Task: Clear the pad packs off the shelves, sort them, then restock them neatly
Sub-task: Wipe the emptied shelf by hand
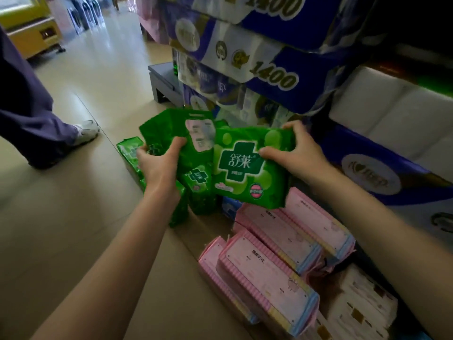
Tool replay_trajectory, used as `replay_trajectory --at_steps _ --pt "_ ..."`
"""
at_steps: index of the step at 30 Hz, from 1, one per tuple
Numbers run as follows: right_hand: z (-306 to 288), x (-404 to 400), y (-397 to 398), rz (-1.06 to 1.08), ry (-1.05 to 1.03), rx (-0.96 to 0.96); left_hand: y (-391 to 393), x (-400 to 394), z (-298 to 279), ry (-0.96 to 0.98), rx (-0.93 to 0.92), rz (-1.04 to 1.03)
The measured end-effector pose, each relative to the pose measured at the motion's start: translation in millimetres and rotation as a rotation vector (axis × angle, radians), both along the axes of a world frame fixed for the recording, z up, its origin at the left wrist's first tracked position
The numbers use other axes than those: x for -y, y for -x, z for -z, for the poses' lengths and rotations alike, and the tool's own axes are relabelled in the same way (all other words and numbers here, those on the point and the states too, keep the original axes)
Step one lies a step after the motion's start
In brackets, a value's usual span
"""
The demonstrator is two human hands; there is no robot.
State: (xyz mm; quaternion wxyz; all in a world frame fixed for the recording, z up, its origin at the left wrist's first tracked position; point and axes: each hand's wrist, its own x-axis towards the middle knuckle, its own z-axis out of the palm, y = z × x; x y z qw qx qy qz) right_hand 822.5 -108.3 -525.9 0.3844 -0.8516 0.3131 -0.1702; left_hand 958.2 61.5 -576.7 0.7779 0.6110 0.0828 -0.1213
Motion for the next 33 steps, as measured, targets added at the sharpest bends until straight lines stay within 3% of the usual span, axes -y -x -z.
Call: replay_trajectory --at_steps 5,13,15,18,20,24,27,33 --pt "48 -32 -56 -0.138 0.010 -0.112 -39 -39 35 -0.157 0.029 -0.151" --pt "107 -57 -122 0.053 0.246 0.000 -59 -56 74 -0.292 0.108 -0.283" --pt "121 -58 -133 0.020 0.410 -0.116 -58 -58 84 -0.327 0.107 -0.273" --pt "132 -56 -139 -0.110 0.618 -0.450 -56 -62 88 -0.324 0.128 -0.208" --pt "125 -51 -140 -0.130 0.613 -0.452 -58 -67 87 -0.269 0.142 -0.160" --pt "97 -39 -134 -0.102 0.344 -0.150 -61 -83 72 -0.033 0.092 0.018" --pt "83 -35 -123 -0.203 -0.065 0.035 -63 -100 62 0.081 0.039 0.302" --pt "66 -23 -80 -0.395 -0.753 0.039 -57 -103 37 0.361 0.043 0.681"
